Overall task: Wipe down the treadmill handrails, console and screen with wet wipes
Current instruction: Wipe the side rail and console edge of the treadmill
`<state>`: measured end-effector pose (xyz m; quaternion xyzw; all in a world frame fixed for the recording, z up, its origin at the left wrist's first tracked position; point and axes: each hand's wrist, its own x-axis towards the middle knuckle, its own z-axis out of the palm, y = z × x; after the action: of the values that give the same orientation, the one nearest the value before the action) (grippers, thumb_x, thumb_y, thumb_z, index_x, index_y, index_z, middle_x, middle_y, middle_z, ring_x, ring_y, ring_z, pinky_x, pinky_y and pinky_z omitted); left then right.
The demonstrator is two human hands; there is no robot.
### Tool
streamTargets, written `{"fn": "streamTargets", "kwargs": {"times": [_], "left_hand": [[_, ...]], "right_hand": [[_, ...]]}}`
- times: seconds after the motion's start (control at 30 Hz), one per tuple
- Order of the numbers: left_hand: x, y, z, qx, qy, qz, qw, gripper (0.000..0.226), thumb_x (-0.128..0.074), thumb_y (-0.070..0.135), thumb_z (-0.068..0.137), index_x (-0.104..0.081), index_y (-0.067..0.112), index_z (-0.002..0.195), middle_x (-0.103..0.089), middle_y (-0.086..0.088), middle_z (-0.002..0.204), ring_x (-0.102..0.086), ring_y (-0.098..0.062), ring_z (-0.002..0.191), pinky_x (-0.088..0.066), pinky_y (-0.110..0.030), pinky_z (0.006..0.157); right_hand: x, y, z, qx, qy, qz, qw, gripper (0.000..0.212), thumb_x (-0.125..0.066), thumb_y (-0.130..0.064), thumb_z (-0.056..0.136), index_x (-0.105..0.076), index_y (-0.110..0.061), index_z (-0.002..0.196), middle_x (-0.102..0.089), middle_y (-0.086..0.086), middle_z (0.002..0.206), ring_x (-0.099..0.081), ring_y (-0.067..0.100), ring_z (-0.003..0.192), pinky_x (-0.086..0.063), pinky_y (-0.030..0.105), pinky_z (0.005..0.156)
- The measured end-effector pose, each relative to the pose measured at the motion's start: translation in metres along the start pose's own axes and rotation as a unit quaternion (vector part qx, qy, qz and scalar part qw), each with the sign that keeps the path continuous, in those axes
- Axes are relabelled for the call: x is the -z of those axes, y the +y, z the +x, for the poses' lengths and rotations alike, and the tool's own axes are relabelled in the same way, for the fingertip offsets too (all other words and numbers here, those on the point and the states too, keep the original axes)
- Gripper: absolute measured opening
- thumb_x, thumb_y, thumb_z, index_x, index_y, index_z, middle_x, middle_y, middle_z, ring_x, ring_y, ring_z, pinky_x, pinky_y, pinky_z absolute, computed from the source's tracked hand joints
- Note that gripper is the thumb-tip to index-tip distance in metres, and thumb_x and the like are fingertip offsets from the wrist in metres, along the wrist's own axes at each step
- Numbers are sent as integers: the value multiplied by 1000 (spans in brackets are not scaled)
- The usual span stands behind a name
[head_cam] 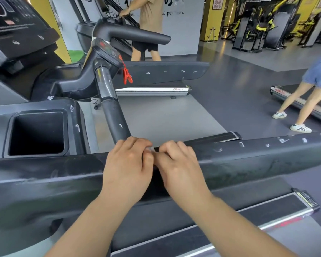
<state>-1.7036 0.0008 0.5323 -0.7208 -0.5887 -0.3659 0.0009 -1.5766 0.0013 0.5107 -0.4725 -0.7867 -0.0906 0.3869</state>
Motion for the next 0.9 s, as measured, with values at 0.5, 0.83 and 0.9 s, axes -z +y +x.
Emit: {"fn": "streamTargets", "kwargs": {"times": [0.5, 0.83, 0.9], "left_hand": [[-17, 24, 18, 12, -22, 14, 1000, 62, -13, 44, 76, -65, 18, 98, -62, 3, 101, -51, -22, 94, -42, -35, 85], [-26, 18, 11, 17, -15, 62, 998, 39, -29, 28, 84, -66, 15, 78, -62, 0, 73, -53, -25, 67, -46, -33, 61], [-26, 20, 12, 8, -15, 72, 997, 43, -25, 31, 83, -65, 16, 79, -62, 1, 75, -52, -23, 69, -43, -32, 63]], "right_hand": [[10, 22, -2, 6, 40, -18, 999, 23, -45, -14, 81, -68, -16, 77, -51, 0, 72, -43, 21, 63, -25, 28, 61], [49, 123, -40, -48, 54, -65, 995, 32, -65, -1, 75, -65, -16, 103, -53, 5, 76, -43, 22, 70, -30, 31, 68], [54, 121, -33, -80, 66, -35, 994, 18, -63, -7, 80, -73, -10, 95, -53, 4, 74, -47, 25, 65, -41, 38, 62]]}}
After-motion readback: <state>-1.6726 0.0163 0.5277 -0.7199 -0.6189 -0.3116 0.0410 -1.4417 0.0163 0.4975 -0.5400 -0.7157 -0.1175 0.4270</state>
